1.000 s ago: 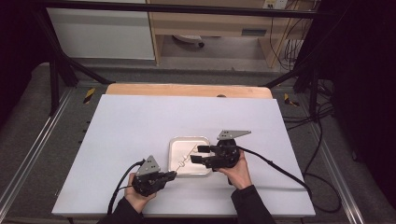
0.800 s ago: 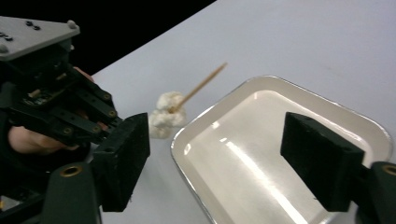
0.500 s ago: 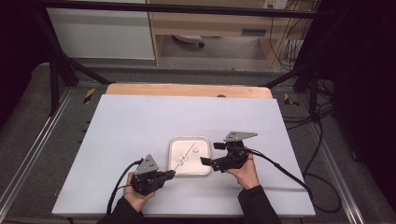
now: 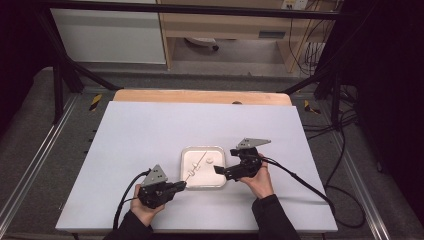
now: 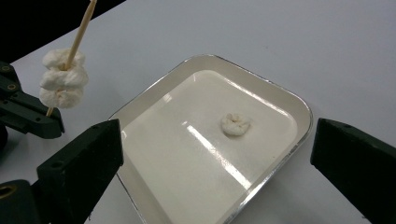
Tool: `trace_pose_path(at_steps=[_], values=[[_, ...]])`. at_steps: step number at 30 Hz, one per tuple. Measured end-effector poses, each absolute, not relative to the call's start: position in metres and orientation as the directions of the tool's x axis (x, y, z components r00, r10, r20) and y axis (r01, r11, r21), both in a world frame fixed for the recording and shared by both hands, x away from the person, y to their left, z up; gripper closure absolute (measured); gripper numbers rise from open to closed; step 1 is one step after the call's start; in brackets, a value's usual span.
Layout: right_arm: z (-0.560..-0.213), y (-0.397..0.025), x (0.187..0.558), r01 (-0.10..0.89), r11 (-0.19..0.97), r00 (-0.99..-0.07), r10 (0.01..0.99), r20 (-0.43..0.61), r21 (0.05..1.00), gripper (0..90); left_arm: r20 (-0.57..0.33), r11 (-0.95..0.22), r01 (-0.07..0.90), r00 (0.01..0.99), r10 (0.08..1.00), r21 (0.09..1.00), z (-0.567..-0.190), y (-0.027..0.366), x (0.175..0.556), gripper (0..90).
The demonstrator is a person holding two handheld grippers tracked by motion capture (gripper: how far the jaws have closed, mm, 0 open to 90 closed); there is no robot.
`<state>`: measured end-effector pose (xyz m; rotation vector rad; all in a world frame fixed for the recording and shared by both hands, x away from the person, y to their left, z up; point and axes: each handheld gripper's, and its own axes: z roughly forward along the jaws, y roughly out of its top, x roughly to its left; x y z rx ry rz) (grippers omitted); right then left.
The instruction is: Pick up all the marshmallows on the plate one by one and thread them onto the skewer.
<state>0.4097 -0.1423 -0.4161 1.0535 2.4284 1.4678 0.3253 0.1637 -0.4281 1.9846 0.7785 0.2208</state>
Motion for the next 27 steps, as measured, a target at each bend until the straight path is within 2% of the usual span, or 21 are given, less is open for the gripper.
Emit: trace_pose_path(at_steps=[12, 17, 27], values=[[-0.418, -0.117, 0.433, 0.506, 0.359, -0.773, 0.593, 0.227, 0.784, 7.0, -0.180, -0.330, 0.451, 0.776, 0.605, 0.829, -0.431, 0.163, 0.330, 88.6], [-0.423, -0.105, 0.441, 0.484, 0.422, -0.787, 0.594, 0.169, 0.767, 10.4, -0.179, -0.331, 0.451, 0.774, 0.607, 0.829, -0.431, 0.163, 0.330, 88.6], [-0.439, -0.095, 0.454, 0.475, 0.447, -0.786, 0.602, 0.138, 0.758, 30.2, -0.176, -0.333, 0.448, 0.776, 0.606, 0.830, -0.430, 0.165, 0.330, 88.6]])
